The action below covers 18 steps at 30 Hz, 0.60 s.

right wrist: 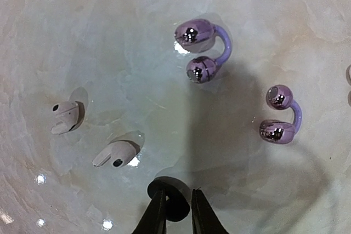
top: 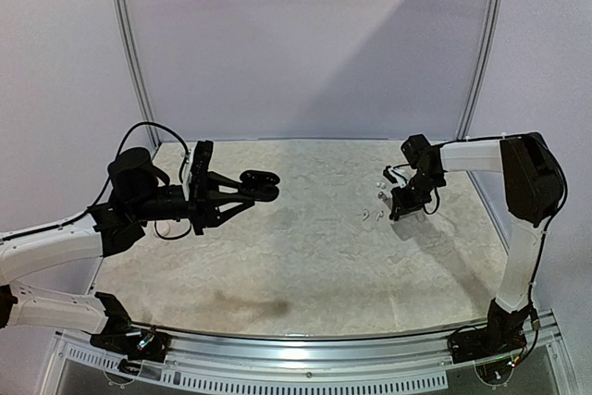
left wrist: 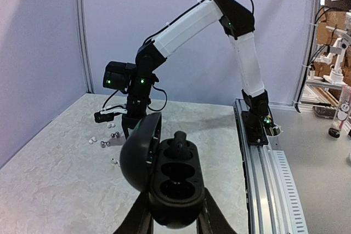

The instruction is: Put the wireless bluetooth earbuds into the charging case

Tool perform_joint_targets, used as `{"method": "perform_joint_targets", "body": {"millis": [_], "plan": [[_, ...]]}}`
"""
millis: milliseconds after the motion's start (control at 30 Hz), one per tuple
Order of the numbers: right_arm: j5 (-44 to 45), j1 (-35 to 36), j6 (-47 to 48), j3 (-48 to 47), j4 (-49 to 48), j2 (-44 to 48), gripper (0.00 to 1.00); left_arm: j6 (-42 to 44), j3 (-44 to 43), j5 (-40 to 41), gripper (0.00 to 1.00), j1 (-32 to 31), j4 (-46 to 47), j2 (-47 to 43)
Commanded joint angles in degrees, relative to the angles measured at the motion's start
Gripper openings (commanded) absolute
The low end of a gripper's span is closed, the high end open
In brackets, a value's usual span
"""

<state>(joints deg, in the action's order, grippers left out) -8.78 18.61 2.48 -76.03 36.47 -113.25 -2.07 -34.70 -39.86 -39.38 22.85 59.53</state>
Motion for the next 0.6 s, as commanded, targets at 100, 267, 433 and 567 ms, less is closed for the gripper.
{"method": "perform_joint_targets", "body": {"millis": [100, 267, 433, 567], "plan": [[-2.54, -0.07, 0.25, 2.56, 2.67, 0.31, 0.16, 1.08, 0.42, -0.31, 0.0, -0.88, -0.52, 0.38], [-3.79, -0.01, 0.16, 3.16, 2.14, 0.77, 0.06, 1.45, 0.12, -0.4, 0.0, -0.88, -0.7, 0.58], [-5.98, -0.07, 0.49, 3.41, 2.45, 1.39, 0.0, 1.67, 0.02, -0.33, 0.0, -0.88, -0.75, 0.76], [-7.21, 0.01, 0.68, 3.86, 2.46, 2.69, 0.0, 1.68, 0.02, -0.24, 0.0, -0.88, -0.72, 0.68]]}}
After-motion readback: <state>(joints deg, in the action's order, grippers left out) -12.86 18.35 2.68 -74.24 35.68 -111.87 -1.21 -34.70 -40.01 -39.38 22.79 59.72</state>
